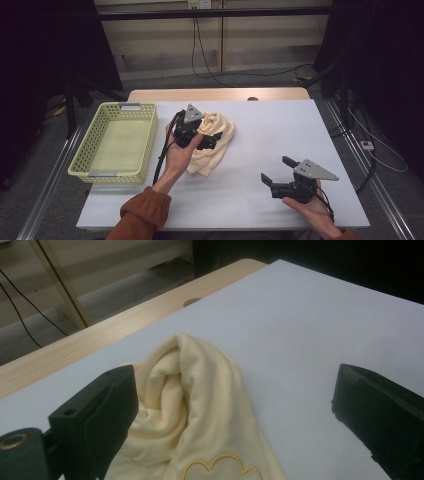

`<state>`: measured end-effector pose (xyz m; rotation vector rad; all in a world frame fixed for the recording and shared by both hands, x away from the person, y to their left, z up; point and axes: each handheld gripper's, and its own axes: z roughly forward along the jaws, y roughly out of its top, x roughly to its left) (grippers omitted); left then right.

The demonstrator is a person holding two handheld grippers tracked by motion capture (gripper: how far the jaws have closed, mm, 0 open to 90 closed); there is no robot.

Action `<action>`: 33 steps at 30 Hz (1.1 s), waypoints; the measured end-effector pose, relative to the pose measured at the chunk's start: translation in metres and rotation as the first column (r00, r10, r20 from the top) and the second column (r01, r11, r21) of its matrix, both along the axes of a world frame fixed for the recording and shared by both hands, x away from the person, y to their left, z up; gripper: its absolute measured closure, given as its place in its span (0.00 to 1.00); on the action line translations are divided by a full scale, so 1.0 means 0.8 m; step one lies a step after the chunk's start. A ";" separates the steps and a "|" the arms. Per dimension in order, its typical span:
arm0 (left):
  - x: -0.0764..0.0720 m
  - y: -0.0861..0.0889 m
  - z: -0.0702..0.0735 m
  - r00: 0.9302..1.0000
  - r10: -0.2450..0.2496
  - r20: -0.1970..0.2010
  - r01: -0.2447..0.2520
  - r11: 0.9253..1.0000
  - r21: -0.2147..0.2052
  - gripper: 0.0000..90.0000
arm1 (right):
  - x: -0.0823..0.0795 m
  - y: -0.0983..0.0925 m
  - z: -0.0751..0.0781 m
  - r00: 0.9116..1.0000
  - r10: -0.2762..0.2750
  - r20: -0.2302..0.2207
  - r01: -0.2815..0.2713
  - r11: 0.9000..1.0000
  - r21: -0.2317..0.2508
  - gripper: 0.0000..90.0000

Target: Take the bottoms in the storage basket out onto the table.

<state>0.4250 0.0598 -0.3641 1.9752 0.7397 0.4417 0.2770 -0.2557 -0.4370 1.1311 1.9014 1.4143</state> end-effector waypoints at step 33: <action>-0.044 0.068 0.011 0.995 0.062 0.072 -0.063 0.998 0.015 0.06 | 0.001 0.001 0.000 1.000 0.001 0.003 -0.001 1.000 -0.005 0.05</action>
